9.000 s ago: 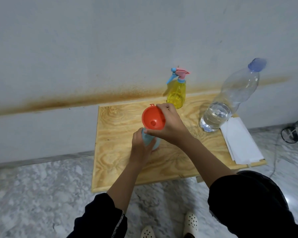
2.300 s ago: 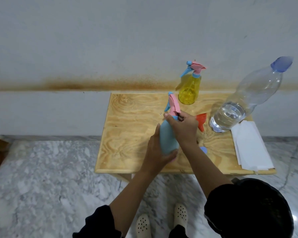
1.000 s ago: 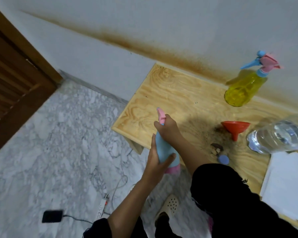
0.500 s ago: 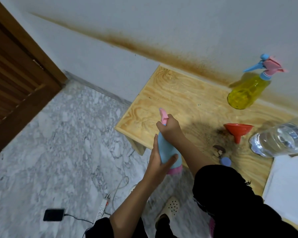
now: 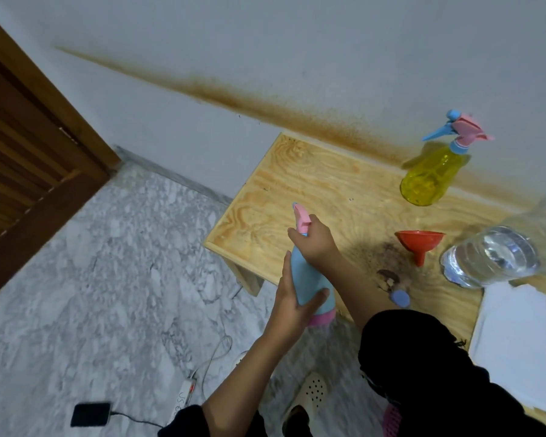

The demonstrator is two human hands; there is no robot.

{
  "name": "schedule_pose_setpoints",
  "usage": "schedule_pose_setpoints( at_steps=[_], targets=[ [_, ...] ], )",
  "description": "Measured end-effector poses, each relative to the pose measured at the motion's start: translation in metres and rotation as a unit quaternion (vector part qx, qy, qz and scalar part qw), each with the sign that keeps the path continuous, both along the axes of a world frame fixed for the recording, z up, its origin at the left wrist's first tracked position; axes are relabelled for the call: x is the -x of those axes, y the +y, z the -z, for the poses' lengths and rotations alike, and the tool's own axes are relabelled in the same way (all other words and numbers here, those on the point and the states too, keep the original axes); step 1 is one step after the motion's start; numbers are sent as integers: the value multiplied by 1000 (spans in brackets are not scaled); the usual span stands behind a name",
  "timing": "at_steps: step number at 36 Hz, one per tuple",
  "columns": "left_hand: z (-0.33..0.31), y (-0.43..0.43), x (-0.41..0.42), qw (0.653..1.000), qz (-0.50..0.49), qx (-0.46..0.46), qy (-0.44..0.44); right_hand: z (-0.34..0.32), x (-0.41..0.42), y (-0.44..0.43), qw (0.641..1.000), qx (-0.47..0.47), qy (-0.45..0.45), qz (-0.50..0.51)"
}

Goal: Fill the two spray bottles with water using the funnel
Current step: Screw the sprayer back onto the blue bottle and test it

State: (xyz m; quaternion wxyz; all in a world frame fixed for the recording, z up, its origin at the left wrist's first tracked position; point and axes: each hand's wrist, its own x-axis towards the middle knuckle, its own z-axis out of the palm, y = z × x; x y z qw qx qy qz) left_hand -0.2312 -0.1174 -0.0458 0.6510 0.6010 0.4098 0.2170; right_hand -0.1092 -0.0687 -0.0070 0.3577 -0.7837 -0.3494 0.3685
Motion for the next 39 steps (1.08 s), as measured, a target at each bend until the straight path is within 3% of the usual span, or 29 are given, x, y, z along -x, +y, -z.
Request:
schedule_pose_setpoints(
  at_steps=[6,14,19,24,28,31,35,39],
  targets=[
    [-5,-1,-11,1000,7,-16,12,-12,-14,-12,1000,4,8,2],
    [-22,19,-55,998,-27,-59,6,-42,-39,-19,980,-145,-40,131],
    [-39,55,-83,994,26,-105,-4,-69,-73,-9,971,-199,-22,132],
    [-54,111,-116,980,168,-108,-18,-74,-115,-2,973,-211,-22,94],
    [-51,143,-153,970,216,-112,-32,-66,-139,12,970,-202,-60,122],
    [-45,155,-174,962,211,-175,-7,-56,-150,20,963,-202,-42,174],
    [-31,166,-197,962,206,-177,-5,-44,-160,35,956,-187,-29,226],
    [-15,176,-214,968,195,-157,-4,-31,-171,51,966,-142,-64,205]
  ],
)
